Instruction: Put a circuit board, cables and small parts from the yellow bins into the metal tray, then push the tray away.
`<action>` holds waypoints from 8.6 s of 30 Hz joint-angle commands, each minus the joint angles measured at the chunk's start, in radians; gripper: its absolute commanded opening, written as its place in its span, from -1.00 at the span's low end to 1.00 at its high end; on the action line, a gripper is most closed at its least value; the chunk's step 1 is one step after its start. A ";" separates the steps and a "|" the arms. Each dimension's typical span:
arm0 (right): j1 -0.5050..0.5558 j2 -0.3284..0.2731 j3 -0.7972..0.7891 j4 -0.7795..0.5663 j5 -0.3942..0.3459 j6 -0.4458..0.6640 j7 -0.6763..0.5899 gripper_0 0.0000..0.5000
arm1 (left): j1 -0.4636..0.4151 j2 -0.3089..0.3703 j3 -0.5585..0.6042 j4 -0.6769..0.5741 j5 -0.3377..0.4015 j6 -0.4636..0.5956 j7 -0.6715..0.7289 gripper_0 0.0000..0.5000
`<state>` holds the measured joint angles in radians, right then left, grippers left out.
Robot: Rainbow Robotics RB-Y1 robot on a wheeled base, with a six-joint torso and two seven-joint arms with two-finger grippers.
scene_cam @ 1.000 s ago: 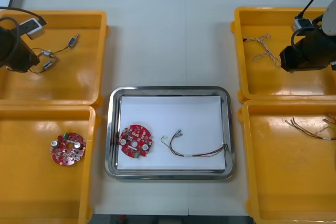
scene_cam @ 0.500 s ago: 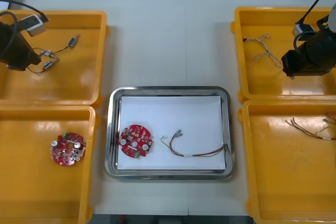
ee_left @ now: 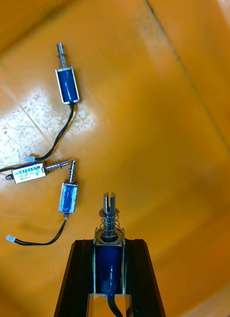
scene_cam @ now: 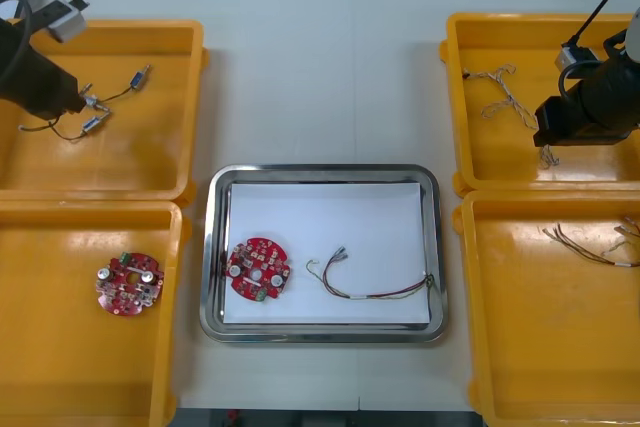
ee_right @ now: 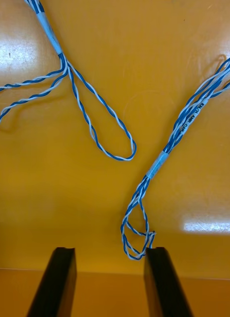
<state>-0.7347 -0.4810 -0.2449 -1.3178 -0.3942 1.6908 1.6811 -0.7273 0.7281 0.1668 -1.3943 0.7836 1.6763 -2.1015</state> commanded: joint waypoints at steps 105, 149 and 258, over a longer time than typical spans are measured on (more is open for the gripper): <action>-0.147 -0.065 -0.108 -0.078 0.072 0.193 -0.054 -1.00 | 0.028 -0.115 -0.854 -0.580 -0.268 -0.109 1.517 -1.00; 0.285 -0.088 -0.017 -0.813 -0.249 0.229 0.221 -1.00 | 0.023 -0.184 -0.925 -0.454 -0.371 -0.184 1.494 -0.75; 0.037 -0.093 0.967 -0.511 -0.236 -0.238 0.454 -0.93 | 0.023 0.019 -0.021 0.058 -0.035 -0.244 -0.147 1.00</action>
<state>-0.6590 -0.5812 0.7034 -1.8225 -0.6347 1.4626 2.1054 -0.6660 0.7043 0.1136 -1.3523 0.7551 1.4694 -2.1696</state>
